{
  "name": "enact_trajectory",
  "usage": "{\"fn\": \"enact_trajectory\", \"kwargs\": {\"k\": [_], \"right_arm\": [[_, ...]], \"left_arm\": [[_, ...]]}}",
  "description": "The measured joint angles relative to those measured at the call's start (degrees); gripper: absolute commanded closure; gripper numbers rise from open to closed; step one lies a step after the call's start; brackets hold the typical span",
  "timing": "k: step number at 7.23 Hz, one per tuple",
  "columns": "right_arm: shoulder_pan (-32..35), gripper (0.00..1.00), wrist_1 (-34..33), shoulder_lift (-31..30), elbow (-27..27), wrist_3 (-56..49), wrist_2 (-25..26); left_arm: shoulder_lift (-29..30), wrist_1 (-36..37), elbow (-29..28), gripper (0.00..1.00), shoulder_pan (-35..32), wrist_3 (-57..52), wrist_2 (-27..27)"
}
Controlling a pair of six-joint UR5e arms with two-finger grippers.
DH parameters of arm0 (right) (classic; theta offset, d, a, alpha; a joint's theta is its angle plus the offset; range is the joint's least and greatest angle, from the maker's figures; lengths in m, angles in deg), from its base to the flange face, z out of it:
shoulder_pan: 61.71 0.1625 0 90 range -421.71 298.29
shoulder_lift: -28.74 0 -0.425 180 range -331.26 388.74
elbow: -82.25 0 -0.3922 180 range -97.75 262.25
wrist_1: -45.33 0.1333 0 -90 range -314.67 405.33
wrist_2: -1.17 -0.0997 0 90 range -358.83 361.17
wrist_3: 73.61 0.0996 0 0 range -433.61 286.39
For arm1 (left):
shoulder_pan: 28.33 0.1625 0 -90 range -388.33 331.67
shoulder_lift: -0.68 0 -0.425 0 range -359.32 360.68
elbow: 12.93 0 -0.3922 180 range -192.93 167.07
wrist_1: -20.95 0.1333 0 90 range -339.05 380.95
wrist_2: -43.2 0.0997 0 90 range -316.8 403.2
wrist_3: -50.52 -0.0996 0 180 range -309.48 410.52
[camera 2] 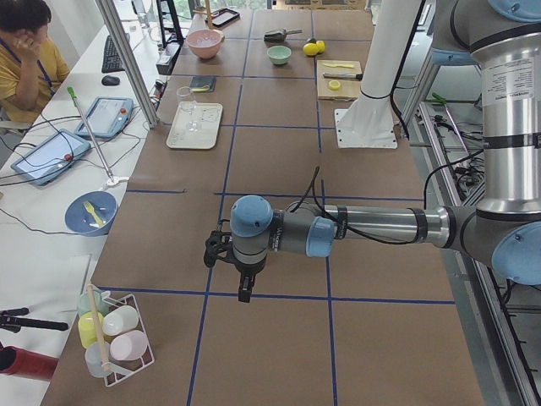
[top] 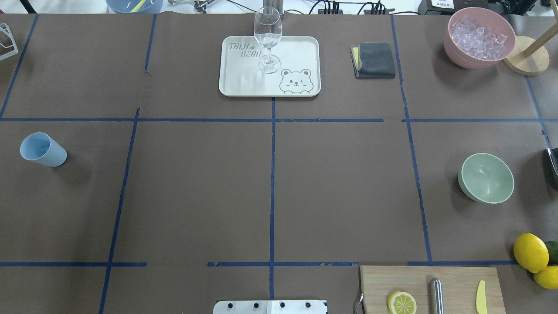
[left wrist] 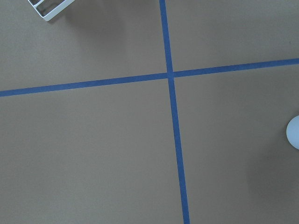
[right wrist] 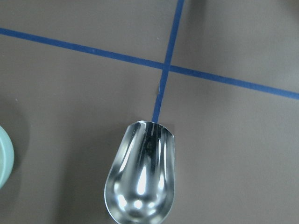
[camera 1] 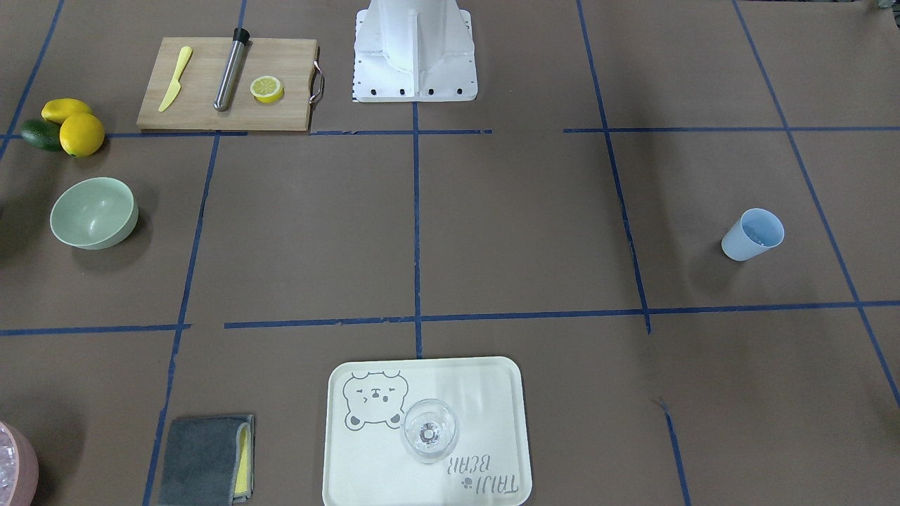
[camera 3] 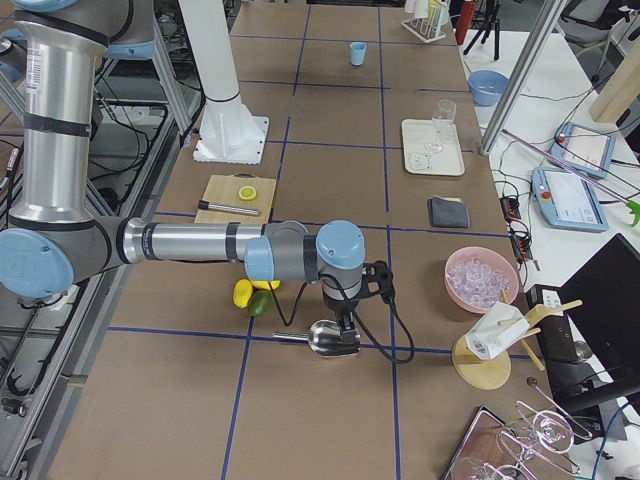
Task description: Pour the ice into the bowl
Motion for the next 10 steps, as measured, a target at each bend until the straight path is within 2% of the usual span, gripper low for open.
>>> {"fn": "enact_trajectory", "kwargs": {"k": [3, 4, 6, 8, 9, 10], "right_arm": [[-1.9, 0.0, 2.4, 2.4, -1.8, 1.4, -3.7], [-4.8, 0.0, 6.7, 2.3, -2.0, 3.3, -4.0], [-14.6, 0.0, 19.5, 2.0, -1.4, 12.1, -3.8], [-23.0, 0.0, 28.8, 1.9, 2.7, 19.1, -3.5], [-25.0, 0.0, 32.3, 2.0, 5.7, 20.9, -3.0], [-25.9, 0.04, 35.2, 2.0, 8.5, 21.7, -2.6]], "left_arm": [[0.0, -0.1, 0.0, 0.0, 0.1, 0.0, 0.0], [0.0, -0.1, 0.0, 0.0, 0.1, 0.0, 0.0], [0.0, 0.1, -0.1, 0.0, 0.2, 0.0, 0.0], [0.0, 0.1, -0.3, 0.0, 0.3, 0.0, 0.0], [0.0, 0.0, -0.3, 0.0, 0.3, 0.0, 0.0], [0.0, 0.0, -0.4, 0.0, 0.3, 0.0, 0.0]]}}
